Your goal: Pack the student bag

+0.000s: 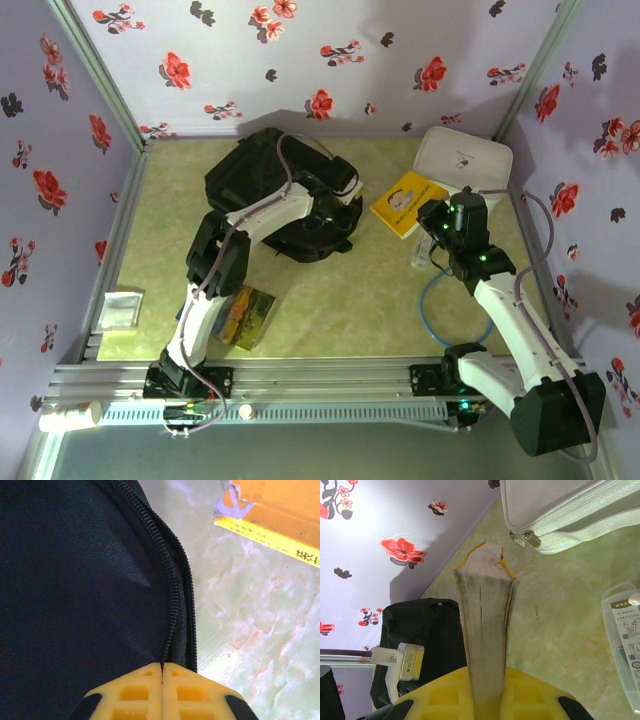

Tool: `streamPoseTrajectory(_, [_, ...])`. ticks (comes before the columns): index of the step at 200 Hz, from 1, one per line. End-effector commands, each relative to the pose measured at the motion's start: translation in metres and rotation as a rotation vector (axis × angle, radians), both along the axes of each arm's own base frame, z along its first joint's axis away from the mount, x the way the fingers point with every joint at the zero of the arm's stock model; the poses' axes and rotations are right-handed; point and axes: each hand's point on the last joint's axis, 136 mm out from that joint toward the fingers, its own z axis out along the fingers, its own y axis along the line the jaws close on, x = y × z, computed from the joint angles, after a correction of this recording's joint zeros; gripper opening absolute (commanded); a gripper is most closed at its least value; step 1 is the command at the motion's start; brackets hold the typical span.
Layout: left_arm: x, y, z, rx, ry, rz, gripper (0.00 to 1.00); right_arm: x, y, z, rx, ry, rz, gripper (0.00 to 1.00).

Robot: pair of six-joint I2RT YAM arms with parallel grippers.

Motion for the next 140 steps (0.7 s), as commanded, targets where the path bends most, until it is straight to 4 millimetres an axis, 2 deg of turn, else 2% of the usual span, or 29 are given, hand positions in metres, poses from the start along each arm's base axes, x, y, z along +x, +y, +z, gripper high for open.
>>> streamPoseTrajectory(1, [0.008,0.004,0.031,-0.085,-0.011,0.032,0.00,0.008,-0.001,0.027,0.030,-0.101,-0.012,0.00])
streamPoseTrajectory(43, [0.017,0.023,0.079,-0.198,-0.071,0.100,0.00,-0.001,0.014,0.025,0.003,-0.102,0.108,0.00])
streamPoseTrajectory(68, [0.024,0.044,0.110,-0.282,-0.116,0.181,0.00,-0.010,0.022,0.031,0.010,-0.128,0.178,0.00])
streamPoseTrajectory(88, [0.031,0.061,0.137,-0.377,-0.150,0.269,0.00,-0.018,0.038,0.039,0.072,-0.159,0.261,0.00])
streamPoseTrajectory(118, [0.025,0.063,0.177,-0.478,-0.235,0.254,0.00,-0.022,0.057,0.049,0.208,-0.195,0.337,0.00])
streamPoseTrajectory(140, [0.021,0.058,0.190,-0.534,-0.246,0.223,0.00,-0.018,0.067,0.041,0.305,-0.181,0.349,0.00])
